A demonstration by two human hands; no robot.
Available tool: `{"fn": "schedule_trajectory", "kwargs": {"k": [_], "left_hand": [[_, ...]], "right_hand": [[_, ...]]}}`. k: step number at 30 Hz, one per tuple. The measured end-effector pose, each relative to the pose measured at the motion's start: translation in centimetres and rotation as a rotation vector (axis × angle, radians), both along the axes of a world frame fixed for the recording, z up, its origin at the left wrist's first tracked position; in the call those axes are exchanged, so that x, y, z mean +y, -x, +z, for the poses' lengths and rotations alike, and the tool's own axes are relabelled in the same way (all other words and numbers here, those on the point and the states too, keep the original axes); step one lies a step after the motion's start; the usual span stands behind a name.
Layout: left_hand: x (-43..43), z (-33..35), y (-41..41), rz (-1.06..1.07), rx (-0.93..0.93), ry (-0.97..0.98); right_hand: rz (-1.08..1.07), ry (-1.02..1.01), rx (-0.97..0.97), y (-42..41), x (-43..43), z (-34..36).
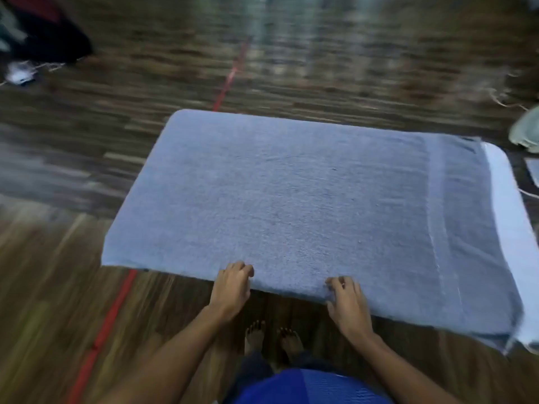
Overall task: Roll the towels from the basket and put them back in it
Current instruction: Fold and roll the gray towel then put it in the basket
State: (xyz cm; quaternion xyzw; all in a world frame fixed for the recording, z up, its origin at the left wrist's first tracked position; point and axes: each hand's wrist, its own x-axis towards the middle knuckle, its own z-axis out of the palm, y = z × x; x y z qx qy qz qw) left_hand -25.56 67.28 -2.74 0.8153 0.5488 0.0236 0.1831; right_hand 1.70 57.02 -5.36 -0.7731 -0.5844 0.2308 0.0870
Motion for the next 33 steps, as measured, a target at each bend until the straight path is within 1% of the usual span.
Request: {"fn": "schedule_trajectory", "kwargs": {"k": [3,6,10,12,15,18,19,20,21,23,24,26,27,29,31,33], "left_hand": [[2.8,-1.8,1.3,-0.228,0.084,0.021],[4.6,-3.2,1.8,-0.442,0.167,0.022],[5.5,-4.2,1.8,-0.586,0.163,0.017],[5.0,-4.5,2.1,-0.591,0.146,0.018],[3.9,-4.7,2.5,-0.508,0.107,0.031],[3.0,-4.6,2.6,-0.446,0.09,0.035],[2.7,-4.4,2.4,-0.438,0.093,0.024],[2.4,-4.0,2.1,-0.435,0.104,0.017],[2.0,-3.7,1.5,-0.435,0.113,0.013],[1.4,-3.2,-0.1,-0.439,0.111,0.001],[1.2,-3.0,-1.1,-0.44,0.109,-0.005],[0.8,-3.1,-2.9,-0.453,0.12,0.004],[0.6,-3.2,-3.7,-0.469,0.124,0.012],[0.4,-3.2,-5.1,-0.499,0.151,0.029],[0.4,-3.5,-6.0,-0.515,0.176,0.034],[0.7,-3.7,-6.3,-0.538,0.197,0.021]], "right_hand": [[-0.043,0.071,-0.005,0.1,-0.1,-0.3],[-0.067,0.078,-0.026,0.2,0.6,-0.4],[-0.044,0.044,-0.071,0.3,1.1,-0.4],[-0.05,0.042,-0.055,0.2,0.7,-0.3],[-0.072,0.016,-0.024,0.0,-0.4,-0.7],[-0.049,0.007,0.059,-0.5,-1.2,-0.8],[-0.08,-0.014,0.094,-0.8,-1.3,-0.7],[-0.164,-0.049,0.127,-1.1,-1.5,-0.5],[-0.314,-0.084,0.175,-1.7,-1.6,-0.3],[-0.711,-0.151,0.263,-3.8,-2.0,0.1],[-0.893,-0.167,0.256,-5.2,-2.2,0.2],[-1.207,-0.136,0.257,-8.1,-2.8,0.3],[-1.335,-0.111,0.307,-9.5,-3.0,0.3],[-1.496,-0.045,0.455,-11.7,-3.4,-0.1],[-1.536,0.018,0.564,-13.1,-3.7,-0.7],[-1.555,0.005,0.635,-14.0,-4.2,-1.2]]}}
